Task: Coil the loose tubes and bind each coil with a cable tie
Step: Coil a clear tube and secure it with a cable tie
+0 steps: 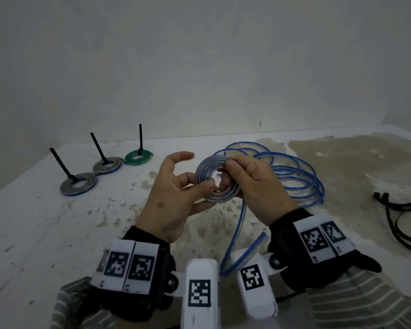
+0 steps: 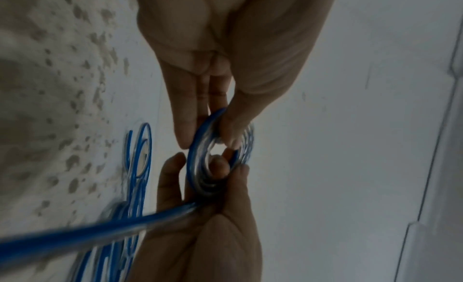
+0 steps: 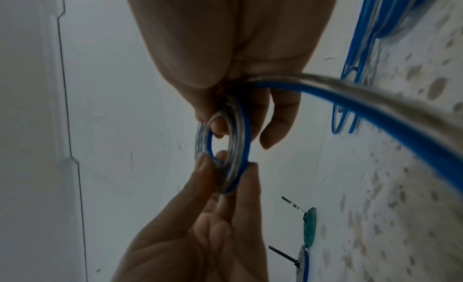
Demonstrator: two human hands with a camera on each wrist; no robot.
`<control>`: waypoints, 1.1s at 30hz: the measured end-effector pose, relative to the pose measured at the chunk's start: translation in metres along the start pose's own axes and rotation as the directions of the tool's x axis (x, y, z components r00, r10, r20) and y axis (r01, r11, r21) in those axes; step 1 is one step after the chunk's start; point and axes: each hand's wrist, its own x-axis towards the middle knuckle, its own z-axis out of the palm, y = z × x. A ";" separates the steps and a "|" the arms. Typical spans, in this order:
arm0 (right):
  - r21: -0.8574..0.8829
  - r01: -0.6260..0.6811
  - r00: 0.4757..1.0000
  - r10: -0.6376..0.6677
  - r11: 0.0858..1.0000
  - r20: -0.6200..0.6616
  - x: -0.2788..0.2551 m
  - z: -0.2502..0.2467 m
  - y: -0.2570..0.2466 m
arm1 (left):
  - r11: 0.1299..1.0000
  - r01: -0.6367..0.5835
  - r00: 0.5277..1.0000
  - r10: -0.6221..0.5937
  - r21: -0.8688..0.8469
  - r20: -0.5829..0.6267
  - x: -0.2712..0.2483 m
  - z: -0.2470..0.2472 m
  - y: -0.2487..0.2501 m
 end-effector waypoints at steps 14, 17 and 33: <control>-0.284 0.036 0.997 -0.016 0.958 0.073 -0.006 0.007 0.004 | 0.827 -0.025 0.991 -0.055 0.562 0.125 0.000 -0.011 0.001; -0.181 -0.003 0.999 0.010 0.983 0.036 -0.004 0.004 0.002 | 0.901 0.001 0.997 -0.032 0.433 0.066 0.001 -0.011 0.000; -0.307 0.081 0.997 -0.075 0.948 0.031 -0.002 -0.002 -0.001 | 0.974 0.016 1.000 -0.019 0.224 0.012 0.000 -0.011 0.006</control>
